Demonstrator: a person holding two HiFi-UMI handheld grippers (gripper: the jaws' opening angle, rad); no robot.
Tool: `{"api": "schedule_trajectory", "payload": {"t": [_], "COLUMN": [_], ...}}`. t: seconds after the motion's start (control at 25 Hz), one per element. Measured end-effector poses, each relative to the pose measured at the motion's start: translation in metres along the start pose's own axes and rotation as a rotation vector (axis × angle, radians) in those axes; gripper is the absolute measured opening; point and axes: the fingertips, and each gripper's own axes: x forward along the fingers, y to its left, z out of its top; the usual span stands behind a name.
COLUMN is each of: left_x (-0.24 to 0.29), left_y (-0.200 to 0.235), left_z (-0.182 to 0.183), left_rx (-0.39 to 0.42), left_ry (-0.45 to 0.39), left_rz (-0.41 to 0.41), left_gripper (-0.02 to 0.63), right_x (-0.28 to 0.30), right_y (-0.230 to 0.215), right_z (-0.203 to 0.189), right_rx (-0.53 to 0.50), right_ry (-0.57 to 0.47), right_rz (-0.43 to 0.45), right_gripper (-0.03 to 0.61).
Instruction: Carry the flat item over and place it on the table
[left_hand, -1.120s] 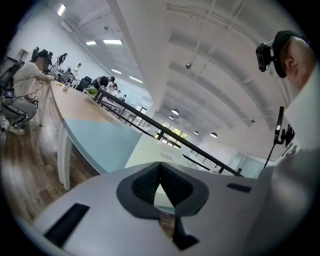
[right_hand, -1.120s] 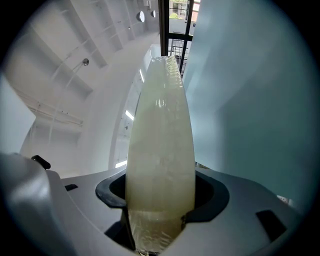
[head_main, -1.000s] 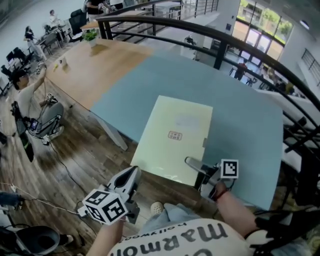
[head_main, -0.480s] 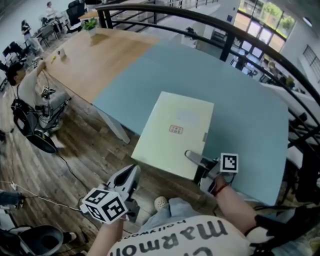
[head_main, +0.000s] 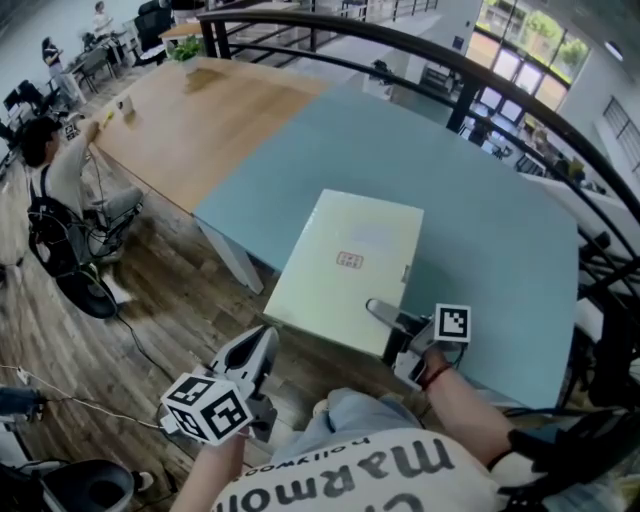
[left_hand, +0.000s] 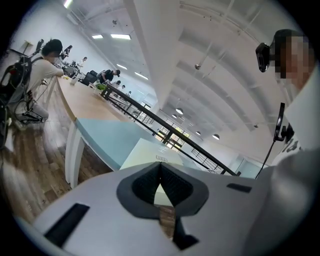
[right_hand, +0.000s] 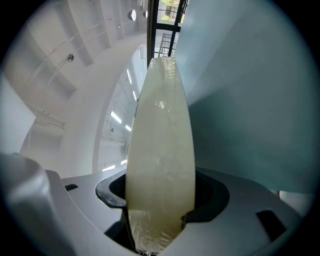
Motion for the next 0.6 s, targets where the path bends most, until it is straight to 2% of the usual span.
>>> {"api": "schedule_trajectory", "payload": {"t": [0.6], "left_x": [0.001], "left_y": [0.03], "left_z": [0.018], "left_rx": [-0.052], "left_ry": [-0.023], "left_rz": [0.03], "left_gripper": [0.003], "right_x": [0.031], "right_y": [0.003], "right_z": [0.01], "right_rx": [0.034], "right_ry": [0.03], "right_rz": [-0.028], "right_gripper": [0.296]}}
